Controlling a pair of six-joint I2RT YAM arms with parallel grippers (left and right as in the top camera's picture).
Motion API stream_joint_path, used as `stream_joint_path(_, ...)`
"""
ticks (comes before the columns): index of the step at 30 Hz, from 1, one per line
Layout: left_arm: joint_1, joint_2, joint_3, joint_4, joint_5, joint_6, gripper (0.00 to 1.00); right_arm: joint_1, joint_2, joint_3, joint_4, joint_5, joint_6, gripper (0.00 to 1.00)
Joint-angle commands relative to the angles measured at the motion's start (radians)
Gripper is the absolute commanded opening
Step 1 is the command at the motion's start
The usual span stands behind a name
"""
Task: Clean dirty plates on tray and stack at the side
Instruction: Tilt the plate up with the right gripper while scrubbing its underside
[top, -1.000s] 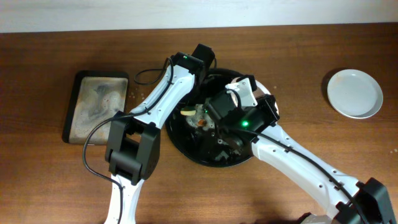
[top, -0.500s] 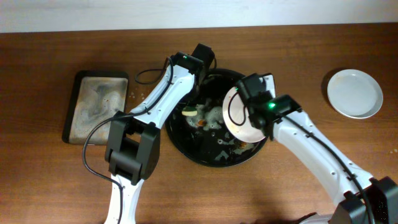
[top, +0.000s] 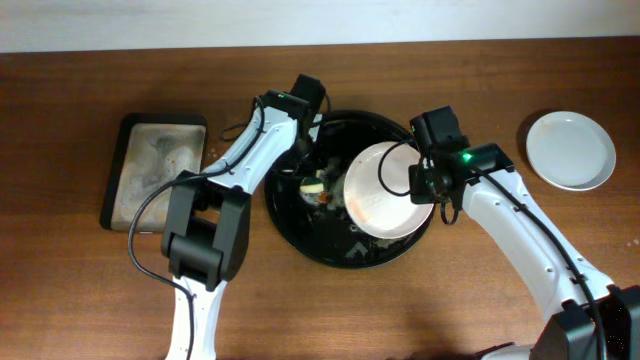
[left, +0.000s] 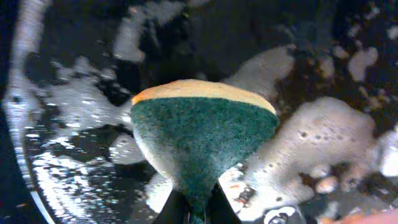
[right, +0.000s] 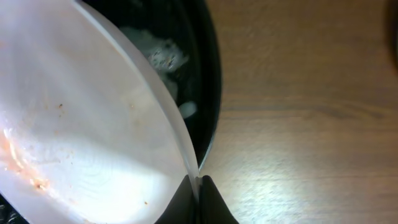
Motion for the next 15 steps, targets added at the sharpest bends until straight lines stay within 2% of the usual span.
stream_joint_path(1, 0.014, -0.007, -0.008, 0.005, 0.185, 0.061, 0.00, -0.001, -0.018, 0.023, -0.004, -0.071, 0.055, 0.04)
stream_joint_path(4, 0.029, -0.045, -0.008, 0.011, 0.270, 0.119, 0.00, -0.001, 0.007, 0.023, -0.005, -0.085, 0.068, 0.04)
stream_joint_path(6, 0.029, -0.067, -0.008, 0.014, 0.268, 0.153, 0.00, -0.001, 0.030, 0.023, -0.007, -0.116, 0.068, 0.04)
stream_joint_path(9, 0.027, -0.091, -0.008, 0.014, 0.211, 0.160, 0.00, -0.001, 0.077, 0.023, -0.012, -0.130, 0.084, 0.04)
stream_joint_path(13, 0.028, -0.090, -0.009, -0.002, 0.050, 0.159, 0.00, -0.001, 0.124, 0.023, -0.013, -0.131, 0.102, 0.04)
stream_joint_path(15, 0.026, -0.090, -0.009, 0.002, 0.090, 0.166, 0.00, -0.001, 0.130, 0.023, -0.003, -0.130, 0.102, 0.04)
